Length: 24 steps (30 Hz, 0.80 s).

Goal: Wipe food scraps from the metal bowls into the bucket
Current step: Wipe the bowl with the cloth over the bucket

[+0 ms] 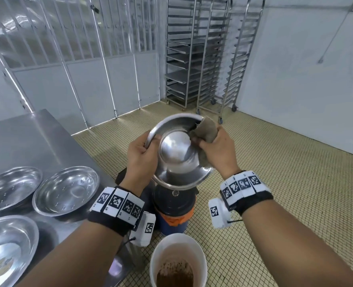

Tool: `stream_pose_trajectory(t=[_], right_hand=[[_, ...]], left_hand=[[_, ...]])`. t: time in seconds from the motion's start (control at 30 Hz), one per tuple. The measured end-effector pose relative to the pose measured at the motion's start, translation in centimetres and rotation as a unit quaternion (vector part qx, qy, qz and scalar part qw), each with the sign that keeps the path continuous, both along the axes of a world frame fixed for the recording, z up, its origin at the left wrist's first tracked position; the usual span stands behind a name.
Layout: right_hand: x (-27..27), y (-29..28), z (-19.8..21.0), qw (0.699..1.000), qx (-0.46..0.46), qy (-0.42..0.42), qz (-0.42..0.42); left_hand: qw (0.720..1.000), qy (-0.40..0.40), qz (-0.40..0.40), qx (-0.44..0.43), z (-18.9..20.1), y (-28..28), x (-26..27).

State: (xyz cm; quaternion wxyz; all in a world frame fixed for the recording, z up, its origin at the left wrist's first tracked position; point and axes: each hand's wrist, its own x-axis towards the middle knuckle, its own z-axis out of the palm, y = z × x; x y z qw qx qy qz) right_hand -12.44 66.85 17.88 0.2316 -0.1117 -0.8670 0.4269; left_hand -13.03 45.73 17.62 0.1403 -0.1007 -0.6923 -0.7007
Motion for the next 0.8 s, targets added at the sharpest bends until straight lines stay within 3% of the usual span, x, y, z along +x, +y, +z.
stream_pose_trajectory(t=[0.1, 0.2, 0.27, 0.33, 0.4, 0.47, 0.5, 0.63, 0.8], right_hand=[[0.5, -1.3, -3.2, 0.990, -0.137, -0.022, 0.007], [0.5, -1.8, -4.1, 0.989, -0.149, -0.018, 0.002], [0.6, -1.2, -2.8, 0.995, -0.091, -0.020, 0.020], [0.9, -0.3, -0.7, 0.997, 0.044, -0.033, 0.056], [1.0, 0.0, 0.8, 0.978, 0.175, -0.040, 0.102], [0.8, -0.1, 1.5, 0.962, 0.237, -0.039, 0.128], [0.8, -0.2, 1.6, 0.962, 0.239, -0.030, 0.127], [1.2, -0.6, 0.9, 0.994, 0.079, 0.052, 0.048], [1.5, -1.3, -3.0, 0.995, -0.092, 0.023, -0.008]], left_hand=[[0.997, -0.008, 0.038, 0.067, -0.1, 0.1, -0.3], [0.998, 0.003, 0.047, 0.045, -0.4, -0.1, -0.5], [0.999, -0.001, 0.038, -0.017, -0.3, -0.9, -1.0], [0.995, 0.002, 0.000, -0.095, -0.1, -1.9, -1.7], [0.976, 0.027, -0.057, -0.207, 0.5, -2.3, -2.0], [0.956, 0.041, -0.104, -0.272, 1.0, -2.1, -1.6], [0.958, 0.034, -0.107, -0.264, 1.1, -1.9, -1.4], [0.992, -0.012, -0.078, -0.101, 1.0, -1.3, -0.4], [1.000, -0.022, -0.013, 0.003, 0.4, -0.8, -0.3]])
